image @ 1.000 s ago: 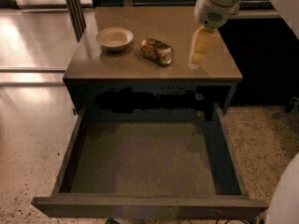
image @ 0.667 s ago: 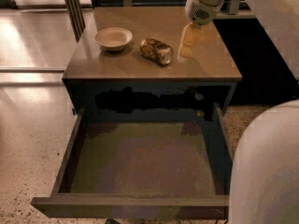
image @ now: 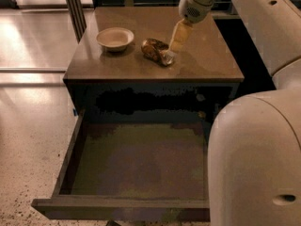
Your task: Place orange can into top drawer
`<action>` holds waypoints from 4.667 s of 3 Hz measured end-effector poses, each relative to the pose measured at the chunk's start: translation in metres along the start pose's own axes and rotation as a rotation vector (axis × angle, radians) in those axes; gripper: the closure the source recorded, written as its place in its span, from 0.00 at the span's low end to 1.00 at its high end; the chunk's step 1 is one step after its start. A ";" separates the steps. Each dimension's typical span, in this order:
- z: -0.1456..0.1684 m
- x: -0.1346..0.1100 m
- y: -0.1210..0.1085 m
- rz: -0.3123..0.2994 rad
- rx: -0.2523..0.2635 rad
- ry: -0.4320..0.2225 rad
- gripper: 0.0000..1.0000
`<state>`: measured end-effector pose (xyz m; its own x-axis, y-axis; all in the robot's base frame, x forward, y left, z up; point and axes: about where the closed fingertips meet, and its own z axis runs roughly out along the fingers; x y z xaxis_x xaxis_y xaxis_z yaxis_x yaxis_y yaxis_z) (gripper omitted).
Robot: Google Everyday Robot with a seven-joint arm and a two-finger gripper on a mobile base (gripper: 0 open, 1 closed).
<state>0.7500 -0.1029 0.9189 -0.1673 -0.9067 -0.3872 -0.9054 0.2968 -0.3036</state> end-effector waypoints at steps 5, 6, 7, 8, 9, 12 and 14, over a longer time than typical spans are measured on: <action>0.112 -0.059 0.056 -0.071 -0.291 -0.010 0.00; 0.112 -0.059 0.056 -0.071 -0.291 -0.010 0.19; 0.112 -0.059 0.056 -0.071 -0.291 -0.010 0.50; 0.112 -0.059 0.056 -0.071 -0.291 -0.010 0.73; 0.112 -0.059 0.056 -0.071 -0.291 -0.010 0.97; 0.102 -0.065 0.058 -0.102 -0.291 -0.040 1.00; 0.025 -0.079 0.076 -0.112 -0.179 -0.046 1.00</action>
Offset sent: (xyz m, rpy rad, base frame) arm 0.0094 0.0668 -0.0547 0.0769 0.1543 0.1226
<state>0.7046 -0.0013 0.9046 -0.0476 -0.9153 -0.4001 -0.9729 0.1332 -0.1888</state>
